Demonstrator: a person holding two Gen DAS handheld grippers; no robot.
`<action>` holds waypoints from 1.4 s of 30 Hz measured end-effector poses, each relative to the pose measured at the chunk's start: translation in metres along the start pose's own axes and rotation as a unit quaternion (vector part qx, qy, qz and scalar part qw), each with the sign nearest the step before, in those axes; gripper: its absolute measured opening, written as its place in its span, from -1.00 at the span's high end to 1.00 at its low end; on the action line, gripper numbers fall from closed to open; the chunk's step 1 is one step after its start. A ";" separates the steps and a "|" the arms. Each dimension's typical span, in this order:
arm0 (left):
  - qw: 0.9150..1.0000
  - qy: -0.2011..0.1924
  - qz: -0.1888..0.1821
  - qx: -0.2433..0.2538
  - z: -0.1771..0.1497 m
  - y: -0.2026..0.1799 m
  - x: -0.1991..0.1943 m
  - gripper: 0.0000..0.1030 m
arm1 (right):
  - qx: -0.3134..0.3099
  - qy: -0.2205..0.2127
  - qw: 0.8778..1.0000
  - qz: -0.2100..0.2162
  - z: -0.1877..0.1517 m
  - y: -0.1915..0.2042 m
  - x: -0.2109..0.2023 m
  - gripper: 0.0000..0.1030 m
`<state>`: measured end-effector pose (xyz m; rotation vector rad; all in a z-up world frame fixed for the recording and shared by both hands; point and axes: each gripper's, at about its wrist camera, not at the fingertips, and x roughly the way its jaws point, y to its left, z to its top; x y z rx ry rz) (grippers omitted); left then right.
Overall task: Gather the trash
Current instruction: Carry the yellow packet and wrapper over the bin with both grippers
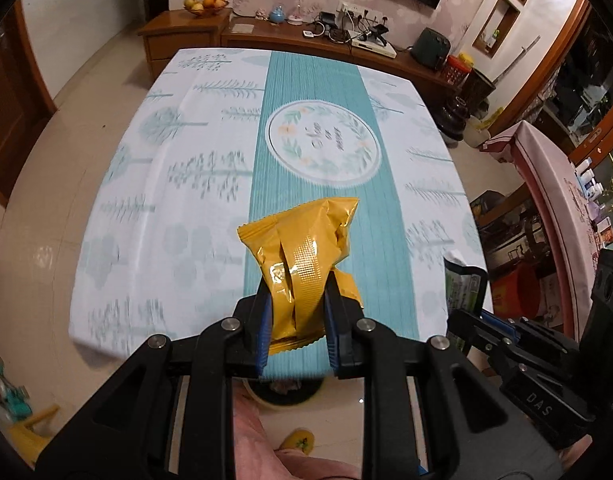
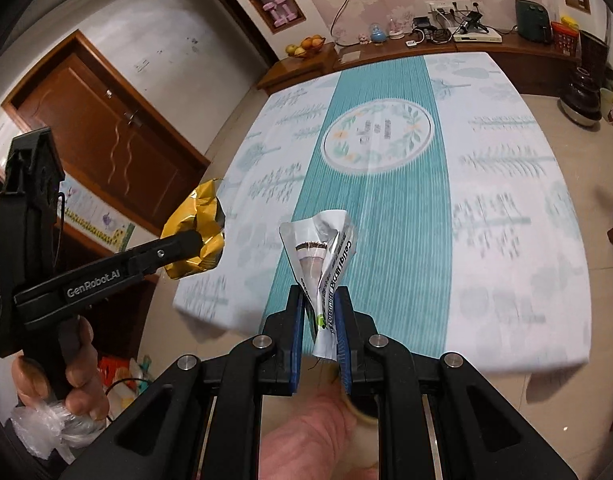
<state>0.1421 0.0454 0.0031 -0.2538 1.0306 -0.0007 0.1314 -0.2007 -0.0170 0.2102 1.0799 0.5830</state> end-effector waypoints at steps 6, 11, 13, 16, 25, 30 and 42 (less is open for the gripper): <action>1.000 0.001 0.008 0.010 -0.069 -0.016 -0.036 0.63 | 0.012 0.006 1.000 0.015 -0.058 0.007 -0.034 0.72; 1.000 0.009 0.013 0.025 -0.106 -0.022 -0.046 0.63 | 0.027 0.007 0.999 0.020 -0.094 0.013 -0.043 0.72; 0.999 0.012 0.012 0.028 -0.119 -0.022 -0.046 0.63 | 0.034 0.009 0.999 0.017 -0.108 0.014 -0.043 0.72; 0.999 0.019 0.014 0.034 -0.133 -0.018 -0.038 0.63 | 0.054 0.016 0.998 0.012 -0.124 0.010 -0.032 0.72; 0.997 0.034 0.014 0.070 -0.176 0.007 0.018 0.63 | 0.104 0.026 0.994 -0.033 -0.172 -0.009 0.039 0.72; 0.995 0.071 0.000 0.069 -0.202 0.024 0.072 0.63 | 0.141 0.045 0.988 -0.043 -0.200 -0.031 0.095 0.72; 0.989 0.125 -0.001 0.077 -0.256 0.053 0.205 0.63 | 0.226 0.071 0.970 -0.050 -0.264 -0.100 0.232 0.70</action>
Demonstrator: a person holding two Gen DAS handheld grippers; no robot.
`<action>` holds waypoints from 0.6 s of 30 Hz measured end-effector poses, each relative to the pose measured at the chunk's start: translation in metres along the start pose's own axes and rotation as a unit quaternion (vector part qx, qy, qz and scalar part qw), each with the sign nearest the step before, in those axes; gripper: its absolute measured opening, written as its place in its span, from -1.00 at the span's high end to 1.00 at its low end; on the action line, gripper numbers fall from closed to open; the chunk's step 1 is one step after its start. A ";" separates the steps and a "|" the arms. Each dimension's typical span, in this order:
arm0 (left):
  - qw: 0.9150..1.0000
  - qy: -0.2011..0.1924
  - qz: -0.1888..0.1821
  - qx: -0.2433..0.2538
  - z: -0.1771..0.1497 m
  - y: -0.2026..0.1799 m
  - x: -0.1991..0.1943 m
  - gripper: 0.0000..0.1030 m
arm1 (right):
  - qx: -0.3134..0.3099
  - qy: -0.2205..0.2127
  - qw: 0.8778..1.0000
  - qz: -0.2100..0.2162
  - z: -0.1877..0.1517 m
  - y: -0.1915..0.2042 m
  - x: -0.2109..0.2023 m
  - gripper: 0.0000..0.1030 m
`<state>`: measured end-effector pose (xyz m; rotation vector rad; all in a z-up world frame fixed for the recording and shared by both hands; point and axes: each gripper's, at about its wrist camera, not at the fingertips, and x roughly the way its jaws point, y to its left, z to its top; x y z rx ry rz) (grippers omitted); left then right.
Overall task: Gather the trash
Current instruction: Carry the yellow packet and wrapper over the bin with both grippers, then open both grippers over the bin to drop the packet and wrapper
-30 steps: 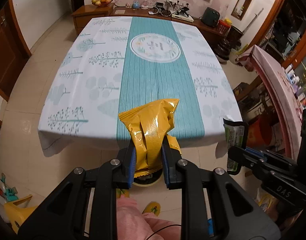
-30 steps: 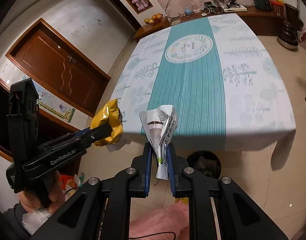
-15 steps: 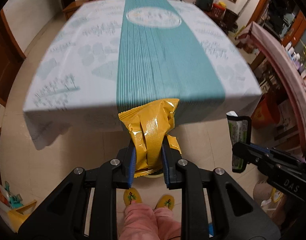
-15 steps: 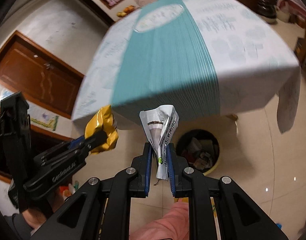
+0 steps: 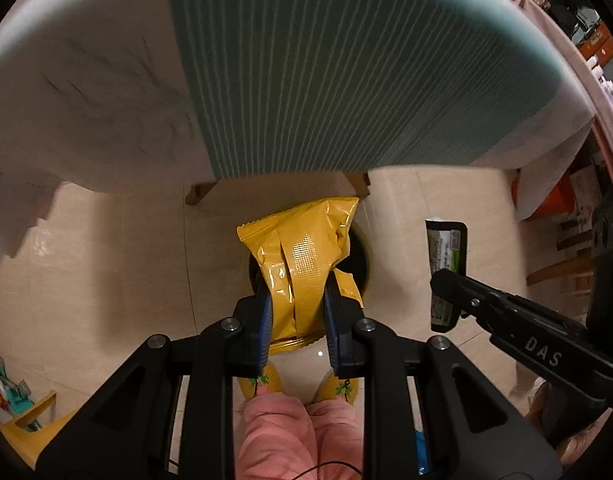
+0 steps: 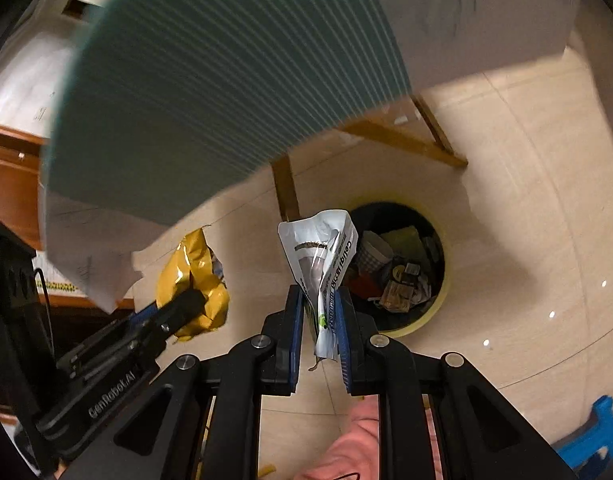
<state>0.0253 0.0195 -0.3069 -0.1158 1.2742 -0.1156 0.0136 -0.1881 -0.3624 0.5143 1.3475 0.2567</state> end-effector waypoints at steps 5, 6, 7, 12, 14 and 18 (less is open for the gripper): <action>1.000 0.013 -0.005 -0.007 -0.004 0.005 0.061 0.63 | 0.014 0.006 1.000 -0.002 -0.001 -0.027 0.060 0.69; 1.000 0.015 -0.006 -0.009 -0.004 0.005 0.074 0.63 | 0.017 0.007 1.000 -0.002 -0.001 -0.032 0.071 0.69; 1.000 0.016 -0.008 -0.010 -0.004 0.006 0.086 0.63 | 0.018 0.007 1.000 -0.002 -0.001 -0.036 0.080 0.69; 1.000 0.017 -0.008 -0.016 -0.007 0.005 0.131 0.62 | 0.015 0.005 1.000 -0.007 -0.001 -0.056 0.114 0.69; 1.000 0.017 -0.007 -0.017 -0.009 0.004 0.147 0.62 | 0.014 0.005 1.000 -0.007 0.000 -0.065 0.124 0.69; 1.000 0.018 -0.003 -0.018 -0.011 0.004 0.171 0.62 | 0.002 0.008 1.000 -0.011 0.001 -0.077 0.142 0.68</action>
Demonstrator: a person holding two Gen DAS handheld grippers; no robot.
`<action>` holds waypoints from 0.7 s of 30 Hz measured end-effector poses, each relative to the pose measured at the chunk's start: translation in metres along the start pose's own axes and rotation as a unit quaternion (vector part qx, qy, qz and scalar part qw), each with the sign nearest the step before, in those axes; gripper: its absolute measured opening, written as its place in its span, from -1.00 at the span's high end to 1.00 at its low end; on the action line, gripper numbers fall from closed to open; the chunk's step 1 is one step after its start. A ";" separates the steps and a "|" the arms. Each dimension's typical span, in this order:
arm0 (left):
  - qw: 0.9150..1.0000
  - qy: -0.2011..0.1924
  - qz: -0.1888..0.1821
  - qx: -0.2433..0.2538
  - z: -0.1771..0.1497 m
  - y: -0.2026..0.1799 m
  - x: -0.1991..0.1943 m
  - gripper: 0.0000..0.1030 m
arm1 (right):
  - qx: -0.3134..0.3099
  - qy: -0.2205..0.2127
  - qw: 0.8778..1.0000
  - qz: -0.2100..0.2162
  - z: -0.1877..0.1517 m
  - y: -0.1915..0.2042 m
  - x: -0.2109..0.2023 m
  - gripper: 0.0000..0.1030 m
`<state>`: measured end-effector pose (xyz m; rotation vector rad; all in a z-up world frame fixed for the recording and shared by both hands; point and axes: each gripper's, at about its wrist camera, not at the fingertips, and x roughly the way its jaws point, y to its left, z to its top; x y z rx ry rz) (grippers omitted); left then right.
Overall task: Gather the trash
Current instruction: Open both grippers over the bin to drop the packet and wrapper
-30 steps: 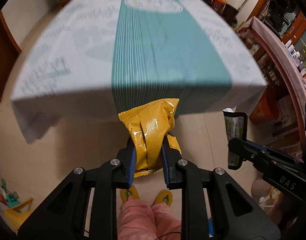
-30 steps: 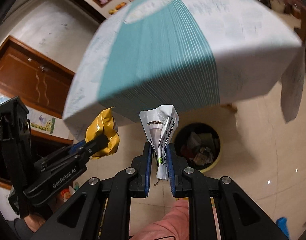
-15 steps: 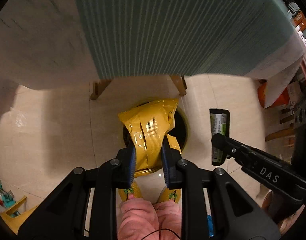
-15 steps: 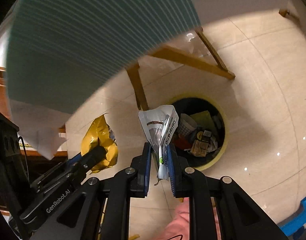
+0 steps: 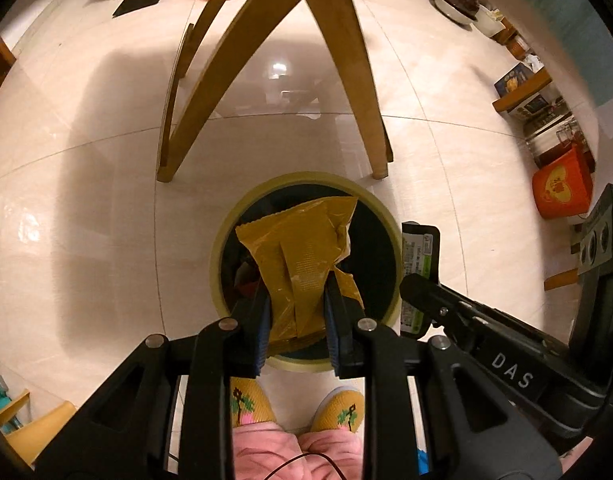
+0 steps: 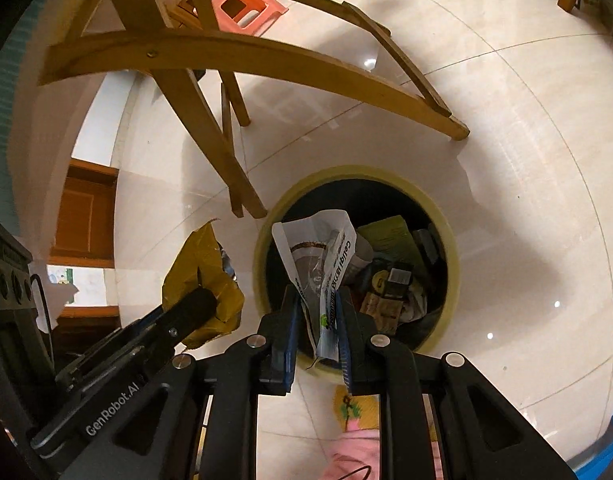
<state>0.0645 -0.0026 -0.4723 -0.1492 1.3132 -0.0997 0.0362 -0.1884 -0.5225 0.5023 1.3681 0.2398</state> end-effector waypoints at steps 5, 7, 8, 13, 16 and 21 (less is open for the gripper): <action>1.000 -0.003 0.007 0.001 -0.007 0.001 0.024 0.60 | -0.017 -0.006 1.000 -0.003 0.000 -0.003 0.012 0.42; 1.000 0.000 0.014 0.004 -0.009 -0.001 0.032 0.24 | -0.011 -0.014 1.000 -0.010 0.000 -0.005 0.014 0.33; 1.000 0.003 0.017 0.004 -0.011 0.000 0.034 0.15 | -0.008 -0.016 1.000 -0.012 0.000 -0.005 0.014 0.31; 0.999 -0.003 0.035 -0.011 -0.012 0.011 0.043 -0.66 | 0.008 -0.024 1.000 -0.012 0.003 -0.016 0.009 0.08; 0.999 -0.013 0.041 -0.015 -0.013 0.017 0.041 -0.69 | 0.001 -0.033 0.999 -0.011 0.003 -0.017 0.006 -0.03; 0.999 -0.015 0.044 -0.016 -0.014 0.020 0.042 -0.70 | 0.000 -0.038 0.999 -0.011 0.000 -0.015 -0.003 -0.04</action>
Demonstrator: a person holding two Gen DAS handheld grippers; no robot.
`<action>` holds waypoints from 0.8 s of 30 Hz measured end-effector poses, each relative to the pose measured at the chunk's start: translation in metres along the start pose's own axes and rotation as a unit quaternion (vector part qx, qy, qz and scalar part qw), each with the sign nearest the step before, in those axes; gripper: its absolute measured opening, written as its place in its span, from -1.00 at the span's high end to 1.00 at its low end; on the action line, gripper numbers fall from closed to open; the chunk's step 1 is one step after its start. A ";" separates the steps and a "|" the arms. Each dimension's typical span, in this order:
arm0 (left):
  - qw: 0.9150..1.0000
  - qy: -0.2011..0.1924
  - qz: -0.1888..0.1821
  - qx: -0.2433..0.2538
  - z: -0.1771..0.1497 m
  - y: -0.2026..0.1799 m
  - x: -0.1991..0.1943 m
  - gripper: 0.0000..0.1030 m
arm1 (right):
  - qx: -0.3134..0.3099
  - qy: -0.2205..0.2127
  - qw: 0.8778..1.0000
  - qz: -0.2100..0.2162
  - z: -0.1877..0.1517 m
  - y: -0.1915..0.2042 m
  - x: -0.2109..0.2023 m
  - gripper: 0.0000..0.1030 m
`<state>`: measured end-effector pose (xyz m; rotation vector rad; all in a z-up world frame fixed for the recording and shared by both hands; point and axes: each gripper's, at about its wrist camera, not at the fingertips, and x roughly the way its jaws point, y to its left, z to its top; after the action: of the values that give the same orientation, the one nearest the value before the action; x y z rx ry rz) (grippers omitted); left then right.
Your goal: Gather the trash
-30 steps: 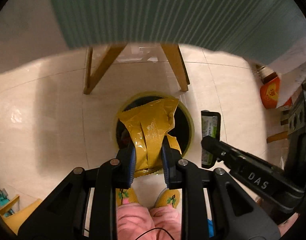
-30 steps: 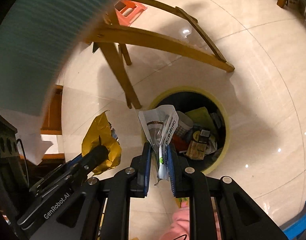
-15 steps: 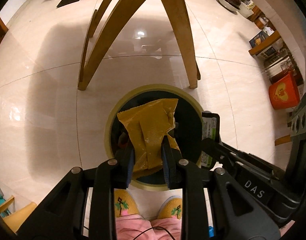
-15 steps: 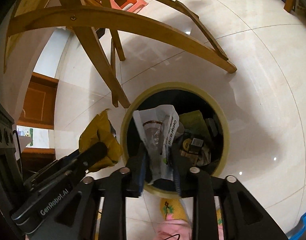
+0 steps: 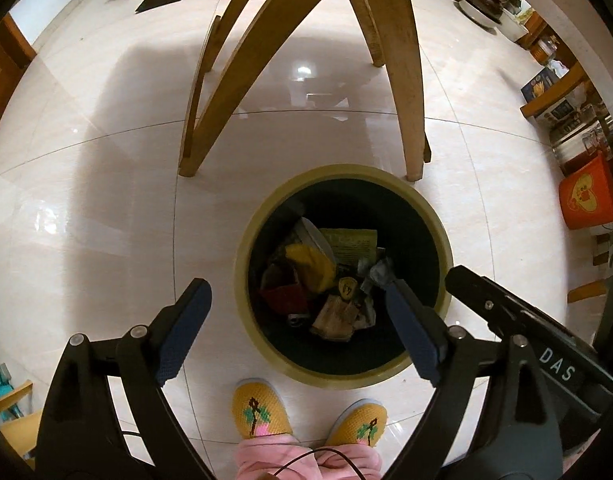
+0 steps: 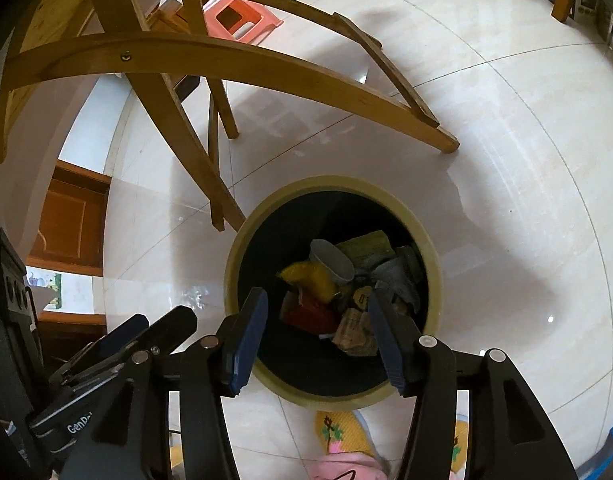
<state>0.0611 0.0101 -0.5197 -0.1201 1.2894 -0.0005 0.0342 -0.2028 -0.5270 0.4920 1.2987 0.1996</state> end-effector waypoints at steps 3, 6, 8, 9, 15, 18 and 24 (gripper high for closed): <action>1.000 -0.005 0.000 -0.005 -0.003 -0.002 -0.010 -0.70 | -0.002 -0.007 1.000 0.001 -0.003 0.004 -0.009 -0.04; 1.000 -0.012 -0.001 -0.009 -0.004 -0.003 -0.023 -0.70 | -0.016 -0.016 1.000 -0.003 -0.004 0.009 -0.025 -0.04; 1.000 -0.016 -0.002 -0.010 -0.004 -0.002 -0.034 -0.70 | -0.023 -0.021 0.999 -0.005 -0.003 0.014 -0.033 -0.04; 1.000 -0.017 -0.003 -0.011 -0.004 -0.003 -0.040 -0.70 | -0.025 -0.023 0.999 -0.005 -0.003 0.015 -0.038 -0.04; 1.000 -0.016 -0.002 -0.021 -0.002 -0.004 -0.083 -0.70 | -0.032 -0.033 0.999 -0.010 0.003 0.035 -0.086 -0.04; 1.000 -0.016 0.001 -0.027 0.000 -0.003 -0.108 -0.70 | -0.037 -0.039 0.998 -0.011 0.007 0.049 -0.115 -0.04; 0.999 -0.033 0.016 -0.025 0.012 -0.010 -0.181 -0.70 | -0.052 -0.054 0.997 -0.013 0.014 0.080 -0.181 -0.04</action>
<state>0.0232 0.0134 -0.3422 -0.1405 1.2257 0.0629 0.0092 -0.2100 -0.3308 0.3911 1.1829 0.2147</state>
